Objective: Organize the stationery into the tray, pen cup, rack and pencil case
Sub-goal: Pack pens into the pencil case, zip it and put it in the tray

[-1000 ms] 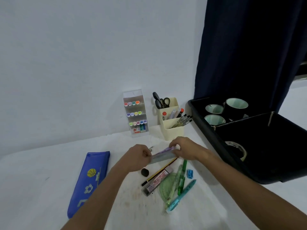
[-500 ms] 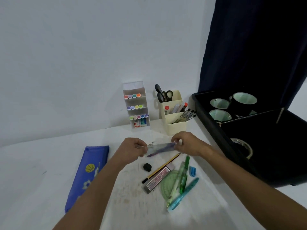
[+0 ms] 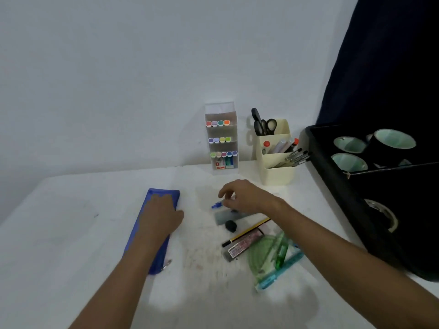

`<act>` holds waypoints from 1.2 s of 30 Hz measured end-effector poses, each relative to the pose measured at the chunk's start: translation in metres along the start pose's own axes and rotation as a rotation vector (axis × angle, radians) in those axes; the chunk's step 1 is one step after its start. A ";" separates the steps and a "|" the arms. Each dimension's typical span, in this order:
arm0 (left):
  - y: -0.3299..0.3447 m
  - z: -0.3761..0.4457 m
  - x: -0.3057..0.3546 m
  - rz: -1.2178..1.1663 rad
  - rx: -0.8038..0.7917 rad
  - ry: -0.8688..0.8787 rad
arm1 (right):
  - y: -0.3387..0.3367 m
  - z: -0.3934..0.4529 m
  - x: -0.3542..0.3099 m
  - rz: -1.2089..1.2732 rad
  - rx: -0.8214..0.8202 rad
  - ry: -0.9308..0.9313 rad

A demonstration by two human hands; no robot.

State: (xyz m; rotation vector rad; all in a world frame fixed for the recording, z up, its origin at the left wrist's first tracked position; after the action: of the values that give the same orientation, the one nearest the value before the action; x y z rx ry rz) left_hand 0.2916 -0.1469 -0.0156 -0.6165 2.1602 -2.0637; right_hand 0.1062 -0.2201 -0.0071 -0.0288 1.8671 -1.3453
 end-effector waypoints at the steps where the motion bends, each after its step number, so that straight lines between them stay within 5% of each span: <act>1: 0.003 -0.006 -0.018 0.071 -0.050 -0.069 | 0.011 0.005 -0.014 0.028 -0.028 -0.016; 6: 0.018 -0.028 -0.054 -0.019 -0.144 -0.137 | 0.064 0.023 -0.061 0.188 -0.155 0.014; 12: -0.021 -0.036 -0.041 -0.119 0.084 -0.109 | 0.091 0.016 -0.069 0.381 -0.243 0.204; 18: -0.086 -0.048 0.045 -0.415 0.219 0.108 | 0.021 -0.019 -0.060 0.576 -0.089 0.193; 22: -0.088 -0.048 0.100 -0.557 0.170 0.202 | -0.043 -0.057 -0.030 0.580 0.055 0.211; 31: -0.032 -0.047 0.222 -0.540 -0.047 0.452 | -0.097 -0.155 0.056 0.449 0.075 0.424; 36: -0.012 -0.037 0.236 -0.442 -0.074 0.516 | -0.125 -0.197 0.095 0.373 0.132 0.531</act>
State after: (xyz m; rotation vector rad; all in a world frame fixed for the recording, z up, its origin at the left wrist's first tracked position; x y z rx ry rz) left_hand 0.0660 -0.1937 0.0482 -0.6797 2.5667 -2.6196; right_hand -0.1313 -0.1627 0.0562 0.7748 2.0641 -1.2828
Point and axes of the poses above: each hand's wrist, its own z-axis towards the middle knuckle, its own y-axis out of the palm, x = y × z, the point moved 10 cm from there along z, towards the middle knuckle, and after that the axes turned 3 degrees about y, right-handed, at the moved point
